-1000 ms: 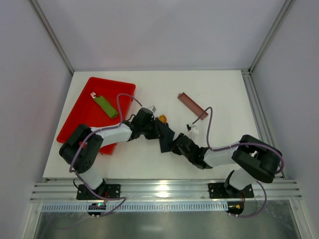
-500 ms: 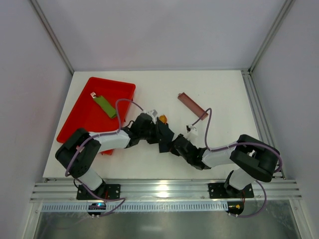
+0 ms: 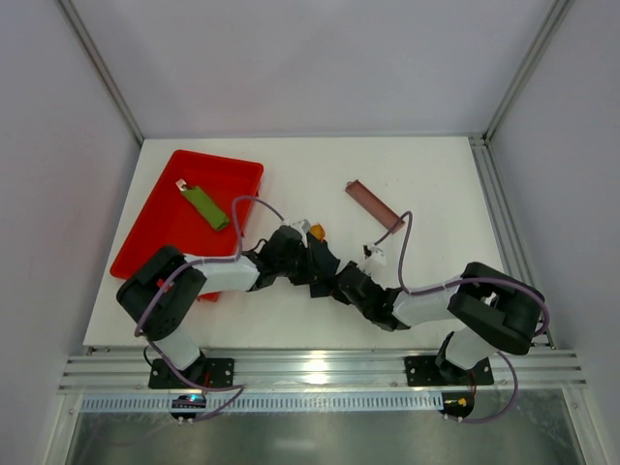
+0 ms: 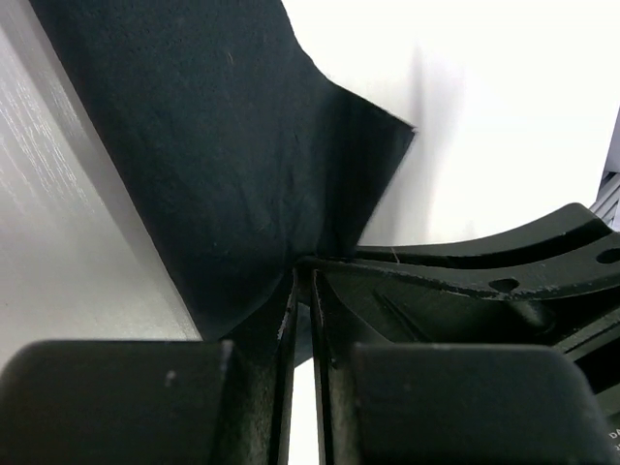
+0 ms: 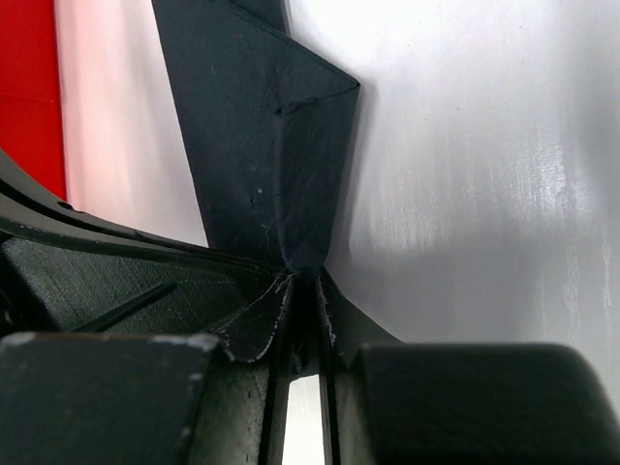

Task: Place the utensils on the paper napkin and roll it up

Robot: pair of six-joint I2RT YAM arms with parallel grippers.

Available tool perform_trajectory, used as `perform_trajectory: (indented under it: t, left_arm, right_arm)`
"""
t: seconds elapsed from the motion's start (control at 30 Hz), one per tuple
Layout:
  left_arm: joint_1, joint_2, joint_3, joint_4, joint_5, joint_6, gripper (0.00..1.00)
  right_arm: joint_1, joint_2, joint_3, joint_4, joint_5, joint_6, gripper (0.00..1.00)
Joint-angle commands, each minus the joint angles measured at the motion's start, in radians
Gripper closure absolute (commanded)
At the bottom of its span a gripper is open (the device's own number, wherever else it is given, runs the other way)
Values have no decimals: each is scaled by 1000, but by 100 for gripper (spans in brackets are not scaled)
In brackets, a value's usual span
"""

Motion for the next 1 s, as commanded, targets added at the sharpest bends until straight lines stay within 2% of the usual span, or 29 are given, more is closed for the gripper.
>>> perform_trajectory:
  t: [0.0, 0.07, 0.17, 0.2, 0.33, 0.7, 0.87, 0.97]
  left_arm:
    - [-12, 25, 0, 39, -23, 10, 92]
    - [-14, 32, -7, 39, -31, 12, 92]
    - [-15, 40, -19, 37, -38, 15, 93]
    - [-15, 40, -23, 37, -41, 16, 93]
    - [-14, 42, -27, 30, -52, 21, 93]
    - [-14, 43, -24, 22, -49, 24, 93]
    - [-15, 48, -19, 20, -51, 22, 93]
    - [-15, 52, -14, 13, -52, 24, 92]
  right_arm:
    - [10, -27, 13, 0, 40, -3, 83]
    - [10, -53, 13, -26, 39, -12, 81]
    - [10, -116, 16, -105, 31, -32, 73]
    - [10, -133, 16, -130, 36, -32, 67]
    - [4, -205, 18, -228, 56, -78, 57]
    - [-204, -251, 166, -331, -121, -374, 57]
    - [-218, -158, 268, -340, -204, -449, 62]
    - [-236, -95, 268, -310, -251, -445, 66]
